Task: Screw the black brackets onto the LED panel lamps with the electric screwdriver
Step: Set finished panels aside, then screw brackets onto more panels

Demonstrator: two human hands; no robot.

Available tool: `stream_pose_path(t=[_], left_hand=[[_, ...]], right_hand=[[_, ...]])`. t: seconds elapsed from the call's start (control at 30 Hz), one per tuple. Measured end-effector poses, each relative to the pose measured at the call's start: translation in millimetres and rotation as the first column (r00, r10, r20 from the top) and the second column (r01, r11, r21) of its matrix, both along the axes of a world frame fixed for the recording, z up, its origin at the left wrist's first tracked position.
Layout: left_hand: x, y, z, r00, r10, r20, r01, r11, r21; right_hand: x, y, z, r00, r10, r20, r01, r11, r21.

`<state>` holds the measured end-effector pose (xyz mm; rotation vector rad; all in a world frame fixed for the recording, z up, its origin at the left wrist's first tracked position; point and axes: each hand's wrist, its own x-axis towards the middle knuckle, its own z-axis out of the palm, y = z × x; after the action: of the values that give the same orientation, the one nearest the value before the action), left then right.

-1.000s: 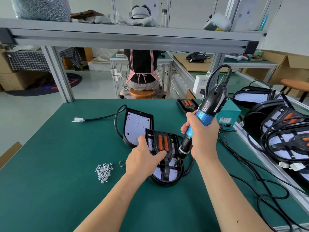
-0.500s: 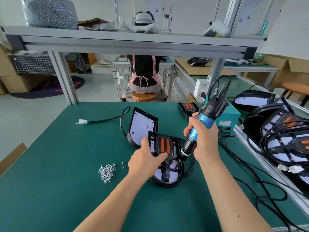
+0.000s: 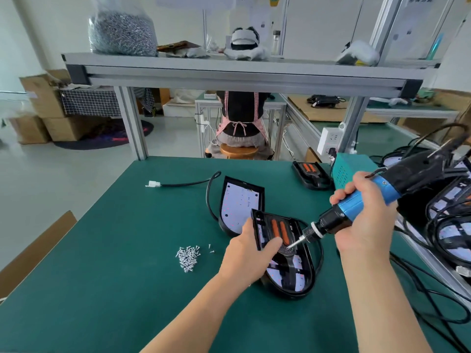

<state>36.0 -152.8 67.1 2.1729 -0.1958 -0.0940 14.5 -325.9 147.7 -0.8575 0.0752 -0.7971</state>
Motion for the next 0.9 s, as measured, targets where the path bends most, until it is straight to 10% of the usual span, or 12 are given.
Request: stream_pose_path(t=[0.17, 0.67, 0.9], left_hand=[[25.4, 62.2, 9.0, 0.960, 0.248, 0.131, -0.264, 0.957, 0.121], [35.4, 90.9, -1.1, 0.981, -0.130, 0.144, 0.010, 0.775, 0.632], [4.2, 62.0, 12.4, 0.996, -0.077, 0.039, 0.082, 0.988, -0.132]], right_hand=[[-2.5, 4.5, -19.0, 0.996, -0.047, -0.073, 0.052, 0.996, 0.066], [-6.1, 10.1, -28.2, 0.988, -0.084, -0.133, 0.105, 0.982, 0.154], [-4.9, 15.2, -25.0, 0.983, -0.097, -0.155, 0.134, 0.958, 0.254]])
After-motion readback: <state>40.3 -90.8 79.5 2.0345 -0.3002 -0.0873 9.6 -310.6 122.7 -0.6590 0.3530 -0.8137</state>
